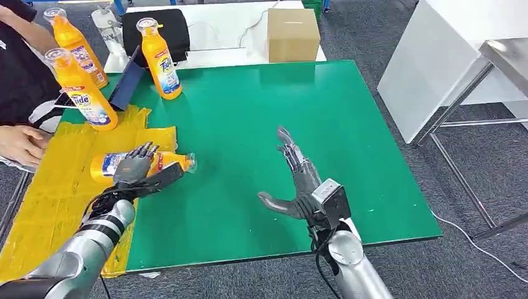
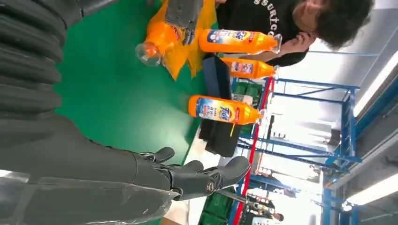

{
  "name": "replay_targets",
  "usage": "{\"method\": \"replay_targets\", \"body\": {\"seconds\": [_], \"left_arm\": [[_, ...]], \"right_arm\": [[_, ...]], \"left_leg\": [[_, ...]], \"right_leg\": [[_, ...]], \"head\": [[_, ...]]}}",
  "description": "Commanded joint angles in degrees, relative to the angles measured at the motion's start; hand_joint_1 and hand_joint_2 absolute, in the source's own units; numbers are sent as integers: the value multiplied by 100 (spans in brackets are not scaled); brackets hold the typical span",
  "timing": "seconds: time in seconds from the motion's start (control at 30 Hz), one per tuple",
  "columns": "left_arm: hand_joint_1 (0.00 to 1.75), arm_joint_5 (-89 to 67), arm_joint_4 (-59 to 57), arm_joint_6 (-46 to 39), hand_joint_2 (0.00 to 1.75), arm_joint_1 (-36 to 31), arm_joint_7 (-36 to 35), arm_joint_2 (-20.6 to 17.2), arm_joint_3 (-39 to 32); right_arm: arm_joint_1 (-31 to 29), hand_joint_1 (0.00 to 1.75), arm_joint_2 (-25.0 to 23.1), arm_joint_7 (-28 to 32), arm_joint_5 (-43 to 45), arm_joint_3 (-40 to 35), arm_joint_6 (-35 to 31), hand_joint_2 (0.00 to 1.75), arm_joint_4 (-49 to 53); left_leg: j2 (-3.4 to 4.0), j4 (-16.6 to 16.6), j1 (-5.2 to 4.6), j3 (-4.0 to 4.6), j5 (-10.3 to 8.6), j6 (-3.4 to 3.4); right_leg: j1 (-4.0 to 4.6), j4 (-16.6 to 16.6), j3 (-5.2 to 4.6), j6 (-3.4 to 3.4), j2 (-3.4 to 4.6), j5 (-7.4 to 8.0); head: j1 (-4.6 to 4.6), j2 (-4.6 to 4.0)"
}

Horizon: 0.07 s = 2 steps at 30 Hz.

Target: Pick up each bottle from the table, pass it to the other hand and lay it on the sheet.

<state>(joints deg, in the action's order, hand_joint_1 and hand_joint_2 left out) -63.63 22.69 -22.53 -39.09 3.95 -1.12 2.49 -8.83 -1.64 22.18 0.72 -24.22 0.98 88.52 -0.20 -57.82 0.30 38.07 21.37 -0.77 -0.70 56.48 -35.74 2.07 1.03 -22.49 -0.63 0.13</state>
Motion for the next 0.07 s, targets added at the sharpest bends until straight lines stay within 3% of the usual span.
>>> {"method": "replay_targets", "body": {"seconds": [0.03,0.07], "left_arm": [[0,487,-15,-1519,175,165,899,39,-227],[0,526,70,-1661,175,191,1000,50,-236]], "right_arm": [[-114,0,-3,7,53,77,-26,175,-447],[-106,0,0,17,57,78,-33,175,-445]], "left_leg": [[6,6,-1,-25,9,2],[6,2,1,-32,15,3]], "right_leg": [[0,-6,23,-5,-2,-7],[3,-5,31,-7,-5,-12]], "head": [[2,0],[0,0]]}}
